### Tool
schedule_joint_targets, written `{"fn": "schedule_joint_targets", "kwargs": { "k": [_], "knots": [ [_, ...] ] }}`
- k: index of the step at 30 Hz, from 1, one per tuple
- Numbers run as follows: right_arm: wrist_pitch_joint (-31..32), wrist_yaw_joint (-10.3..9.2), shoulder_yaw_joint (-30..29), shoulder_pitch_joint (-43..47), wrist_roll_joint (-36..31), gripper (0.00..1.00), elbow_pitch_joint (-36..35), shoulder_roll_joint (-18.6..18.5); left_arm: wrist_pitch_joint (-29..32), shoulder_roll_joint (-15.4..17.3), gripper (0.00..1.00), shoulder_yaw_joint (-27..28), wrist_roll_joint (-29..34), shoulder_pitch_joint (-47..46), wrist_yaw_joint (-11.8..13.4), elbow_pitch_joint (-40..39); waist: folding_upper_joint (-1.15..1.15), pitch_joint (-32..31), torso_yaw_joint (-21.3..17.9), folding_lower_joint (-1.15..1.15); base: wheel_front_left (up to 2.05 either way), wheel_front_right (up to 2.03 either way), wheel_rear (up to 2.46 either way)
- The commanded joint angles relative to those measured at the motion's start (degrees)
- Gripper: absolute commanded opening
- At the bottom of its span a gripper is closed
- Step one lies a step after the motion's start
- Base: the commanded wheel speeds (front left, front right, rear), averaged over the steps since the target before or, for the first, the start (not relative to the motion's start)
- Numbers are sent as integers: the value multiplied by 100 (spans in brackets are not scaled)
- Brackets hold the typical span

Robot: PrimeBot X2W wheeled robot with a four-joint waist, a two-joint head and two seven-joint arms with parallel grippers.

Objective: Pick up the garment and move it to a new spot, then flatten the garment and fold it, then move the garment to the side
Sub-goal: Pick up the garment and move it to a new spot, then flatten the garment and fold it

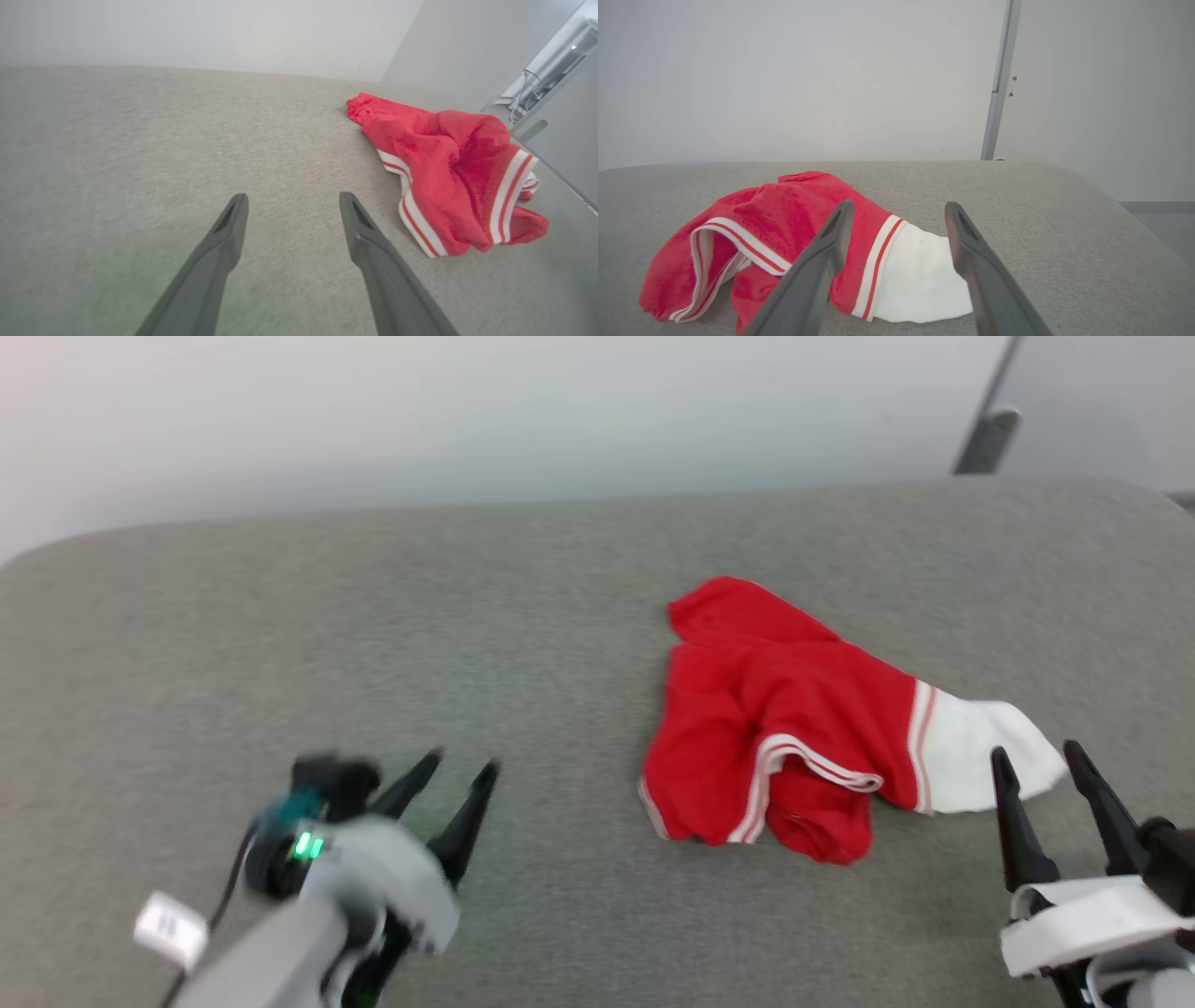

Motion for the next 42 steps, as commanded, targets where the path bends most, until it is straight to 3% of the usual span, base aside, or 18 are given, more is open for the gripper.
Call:
{"fn": "schedule_joint_targets", "kwargs": {
  "k": [1,8,13,18,25,38,42],
  "knots": [
    [-27,-8,-73,124,-23,100,-5,-26,3,-48,100,226,184,365,61,-35,0,-286,378,0,0,0,0],
    [-27,-8,-290,513,-49,100,20,-89,1,-356,100,1992,1236,1818,169,-542,0,-607,644,0,0,0,0],
    [-27,-8,-364,545,-73,100,-46,-126,1,-519,100,3039,2230,2469,308,-1223,0,-662,598,0,0,0,0],
    [-27,-8,-475,472,2,100,-198,-79,0,-787,100,3818,3142,2886,257,-1992,0,-672,493,0,0,0,0],
    [-28,-8,-530,411,51,100,-250,-60,0,-1171,100,4144,4081,3230,63,-2361,0,-590,383,0,0,0,0],
    [-24,-8,-415,342,79,100,-137,-129,0,-1591,100,4486,4489,3244,-258,-2290,0,-437,408,0,0,0,0],
    [673,-9,-46,99,138,100,254,-488,0,-1749,100,4587,4580,3200,-286,-2270,0,-316,409,0,0,0,0]
  ]
}}
